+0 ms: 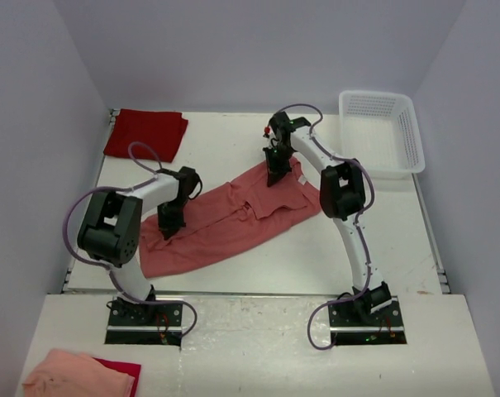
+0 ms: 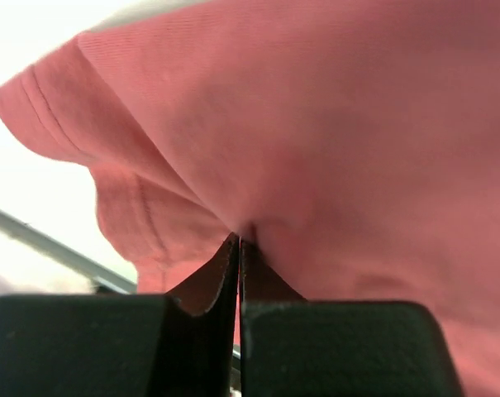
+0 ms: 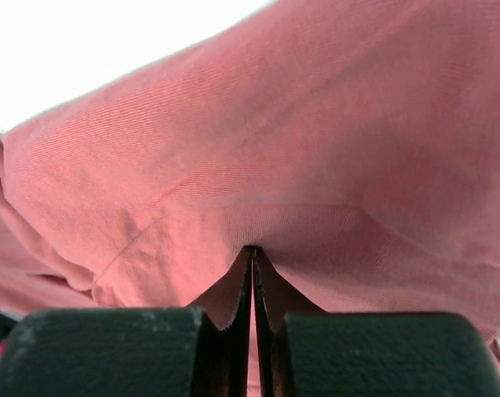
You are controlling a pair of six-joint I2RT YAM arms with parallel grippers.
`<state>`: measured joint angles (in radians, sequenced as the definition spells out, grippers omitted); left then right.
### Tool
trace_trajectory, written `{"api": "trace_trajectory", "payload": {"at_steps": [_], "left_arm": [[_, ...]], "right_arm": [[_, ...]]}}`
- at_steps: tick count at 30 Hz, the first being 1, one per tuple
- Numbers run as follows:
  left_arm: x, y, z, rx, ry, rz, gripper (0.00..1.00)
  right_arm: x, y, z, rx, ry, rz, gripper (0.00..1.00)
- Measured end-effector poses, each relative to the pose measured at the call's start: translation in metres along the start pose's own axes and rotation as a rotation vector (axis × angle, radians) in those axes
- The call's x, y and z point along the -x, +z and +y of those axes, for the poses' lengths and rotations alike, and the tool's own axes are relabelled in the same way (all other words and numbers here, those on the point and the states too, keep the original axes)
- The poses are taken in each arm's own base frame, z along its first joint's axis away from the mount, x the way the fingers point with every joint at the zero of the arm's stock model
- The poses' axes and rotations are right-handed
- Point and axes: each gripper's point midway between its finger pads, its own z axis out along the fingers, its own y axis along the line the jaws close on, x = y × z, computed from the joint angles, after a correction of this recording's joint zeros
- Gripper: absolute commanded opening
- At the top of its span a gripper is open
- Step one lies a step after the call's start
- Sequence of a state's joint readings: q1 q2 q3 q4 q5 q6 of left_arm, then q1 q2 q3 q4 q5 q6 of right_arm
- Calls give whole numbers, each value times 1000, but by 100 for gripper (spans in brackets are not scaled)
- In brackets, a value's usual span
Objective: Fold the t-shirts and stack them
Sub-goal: Rotate the tshirt 90 degrees
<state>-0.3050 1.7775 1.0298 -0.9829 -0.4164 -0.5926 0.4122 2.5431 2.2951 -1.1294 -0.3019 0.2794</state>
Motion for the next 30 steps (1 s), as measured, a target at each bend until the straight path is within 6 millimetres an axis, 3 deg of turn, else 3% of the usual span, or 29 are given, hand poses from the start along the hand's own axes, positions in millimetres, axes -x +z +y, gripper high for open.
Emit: {"api": "trace_trajectory", "payload": {"at_steps": [5, 9, 12, 15, 18, 20, 21, 24, 30], "left_arm": [[12, -37, -15, -161, -97, -116, 0], [20, -71, -15, -265, -149, -216, 0], [31, -99, -17, -338, -169, -290, 0], [47, -132, -31, -486, -157, -372, 0], [62, -166, -63, -696, -89, -433, 0], [71, -188, -92, -859, -15, -442, 0], [76, -199, -109, -936, 27, -449, 0], [87, -223, -160, -1129, 167, -439, 0], [89, -238, -252, -1345, 436, -384, 0]], "right_arm": [[23, -14, 1, -5, -53, -106, 0], [45, -61, 20, 18, -108, -251, 2], [58, -127, 40, 36, -149, -406, 0], [56, -220, 63, 52, -176, -613, 0], [25, -313, 72, 50, -166, -806, 0], [-7, -354, 72, 58, -148, -890, 0], [-24, -365, 70, 63, -139, -908, 0], [-72, -357, 58, 83, -113, -884, 0], [-141, -261, 44, 110, -86, -612, 0]]}}
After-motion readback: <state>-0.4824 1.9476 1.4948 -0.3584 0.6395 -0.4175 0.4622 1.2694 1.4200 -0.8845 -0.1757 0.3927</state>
